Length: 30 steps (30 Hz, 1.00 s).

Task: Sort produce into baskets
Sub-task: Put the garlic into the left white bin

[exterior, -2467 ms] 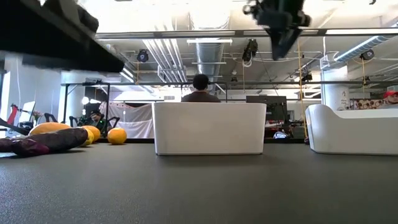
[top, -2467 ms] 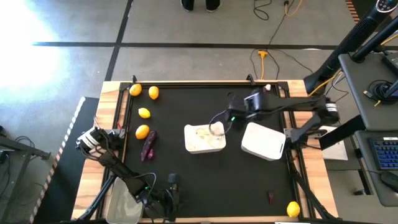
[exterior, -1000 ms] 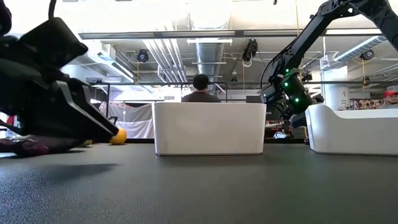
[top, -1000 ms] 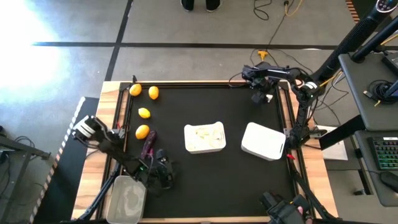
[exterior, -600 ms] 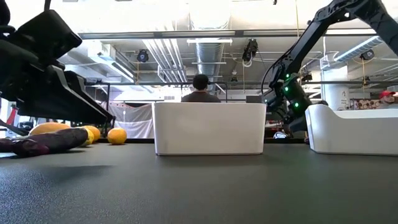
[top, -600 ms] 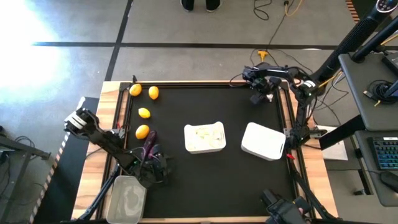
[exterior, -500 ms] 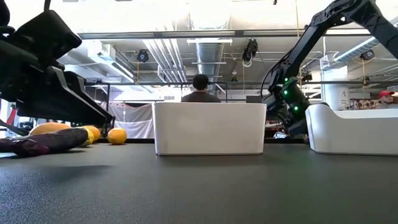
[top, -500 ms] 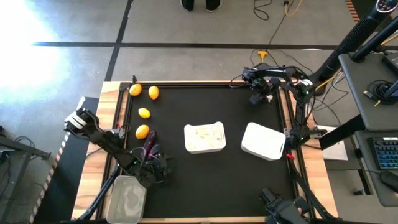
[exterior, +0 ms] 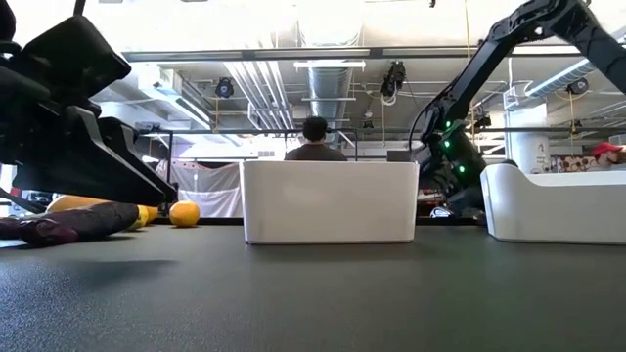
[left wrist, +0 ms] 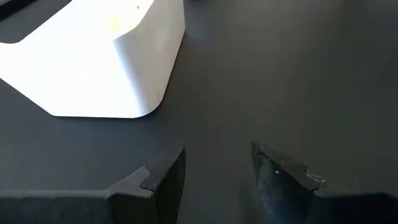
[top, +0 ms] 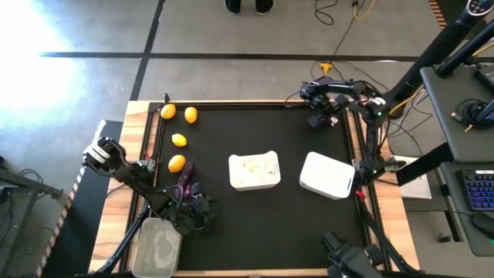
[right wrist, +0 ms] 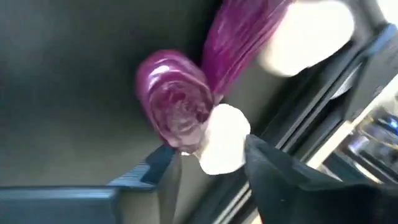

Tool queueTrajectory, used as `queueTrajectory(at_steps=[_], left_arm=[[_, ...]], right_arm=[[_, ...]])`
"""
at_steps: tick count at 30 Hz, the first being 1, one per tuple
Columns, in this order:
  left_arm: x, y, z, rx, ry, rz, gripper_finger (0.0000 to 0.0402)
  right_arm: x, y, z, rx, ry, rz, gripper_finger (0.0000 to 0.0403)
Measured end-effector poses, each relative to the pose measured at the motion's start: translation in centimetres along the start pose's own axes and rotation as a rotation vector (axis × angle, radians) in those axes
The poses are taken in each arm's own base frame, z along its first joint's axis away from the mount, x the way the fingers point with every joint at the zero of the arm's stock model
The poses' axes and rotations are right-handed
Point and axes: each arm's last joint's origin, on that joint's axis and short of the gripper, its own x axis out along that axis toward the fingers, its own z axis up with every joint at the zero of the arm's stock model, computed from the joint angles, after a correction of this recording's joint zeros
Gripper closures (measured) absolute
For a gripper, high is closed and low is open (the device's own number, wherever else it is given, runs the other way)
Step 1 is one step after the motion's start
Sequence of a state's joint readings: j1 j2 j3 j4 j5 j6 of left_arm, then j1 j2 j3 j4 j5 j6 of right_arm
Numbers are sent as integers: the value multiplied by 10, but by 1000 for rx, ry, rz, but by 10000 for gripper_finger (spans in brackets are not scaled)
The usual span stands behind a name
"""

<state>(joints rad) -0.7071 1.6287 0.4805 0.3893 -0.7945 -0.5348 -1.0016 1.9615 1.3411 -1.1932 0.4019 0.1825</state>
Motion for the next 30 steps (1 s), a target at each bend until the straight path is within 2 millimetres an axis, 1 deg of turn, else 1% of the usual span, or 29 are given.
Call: queueTrajectory(at_steps=[4,7,11,17,19,22,26,30], left_arm=[[0,-1,2,26,-18,-3,235],[-1,-2,6,57,-44,-15,235],[-1,-4,10,86,-78,-30,235],[-1,-5,11,87,-87,-33,235],[-1,-5,12,84,-90,-35,235],[-1,-5,13,75,-97,-38,235],[-1,-5,13,67,-103,-39,235],[-1,-5,14,63,-104,-40,235]], right_arm=[[-17,-6,-12,19,-36,29,297],[-33,-8,-23,26,-84,79,320],[-57,1,-41,12,-161,132,335],[-93,23,-71,-71,-297,148,335],[-106,36,-83,-108,-357,168,335],[-127,60,-101,-179,-481,229,335],[-154,104,-132,-346,-676,354,336],[-174,151,-162,-533,-852,465,335]])
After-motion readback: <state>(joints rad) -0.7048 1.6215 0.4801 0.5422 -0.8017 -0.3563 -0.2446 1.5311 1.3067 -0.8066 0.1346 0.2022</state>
